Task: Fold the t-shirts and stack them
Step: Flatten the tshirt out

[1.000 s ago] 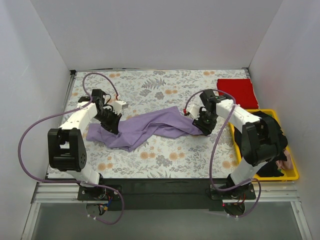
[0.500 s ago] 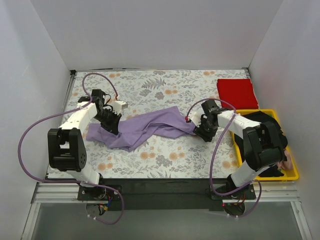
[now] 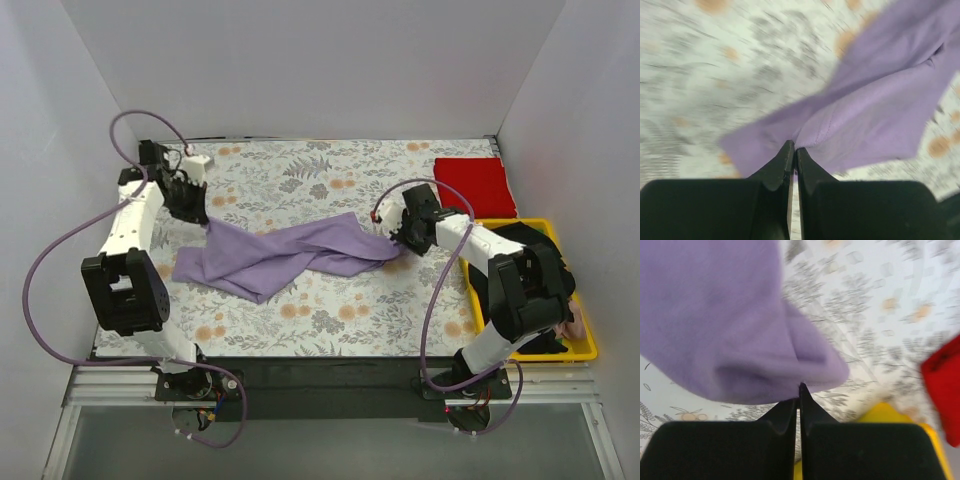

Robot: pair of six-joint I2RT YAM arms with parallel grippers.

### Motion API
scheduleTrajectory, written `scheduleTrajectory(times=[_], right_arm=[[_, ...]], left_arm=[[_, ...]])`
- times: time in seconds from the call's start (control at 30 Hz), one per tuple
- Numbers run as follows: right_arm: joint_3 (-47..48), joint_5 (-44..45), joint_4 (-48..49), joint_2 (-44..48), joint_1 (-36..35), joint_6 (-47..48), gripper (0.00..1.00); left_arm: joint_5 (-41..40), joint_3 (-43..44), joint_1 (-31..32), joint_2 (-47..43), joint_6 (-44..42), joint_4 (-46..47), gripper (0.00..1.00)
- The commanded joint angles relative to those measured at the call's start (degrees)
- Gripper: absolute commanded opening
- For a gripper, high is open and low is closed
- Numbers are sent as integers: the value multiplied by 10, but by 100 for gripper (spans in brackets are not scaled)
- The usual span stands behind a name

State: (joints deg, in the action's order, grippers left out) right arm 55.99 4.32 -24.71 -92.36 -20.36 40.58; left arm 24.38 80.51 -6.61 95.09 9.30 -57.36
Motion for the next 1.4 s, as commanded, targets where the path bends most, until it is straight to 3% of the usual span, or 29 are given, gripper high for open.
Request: scheduleTrajectory(times=[0.0,0.2,0.33,0.5,0.67,0.8,0.93,1.2,1.37], right_arm=[[135,29,19,58,4,6,1],[332,72,9,44,7,4,1],[466,105,10,42,7,-7,1],[557,112,10,71,7,-23,1],[548,109,27,157,7,-23,1],[494,100,92,246,7,-6,1],[503,99,117,306,7,5,1],[556,73,145,279,7,85,1],[469,46,178,245,7,121,1]], left_arm=[[-38,110,-31,-10,11,77,0],[-79,215,-56,-23,28,205,0],[-98,204,-89,-80,60,344,0],[-92,141,-118,-204,86,457,0],[-121,64,-118,-335,80,594,0],[-177,40,-118,-413,56,642,0],[-224,54,-119,-457,27,670,0],[-232,90,-119,-411,-40,712,0],[-193,84,-119,-352,-62,680,0]])
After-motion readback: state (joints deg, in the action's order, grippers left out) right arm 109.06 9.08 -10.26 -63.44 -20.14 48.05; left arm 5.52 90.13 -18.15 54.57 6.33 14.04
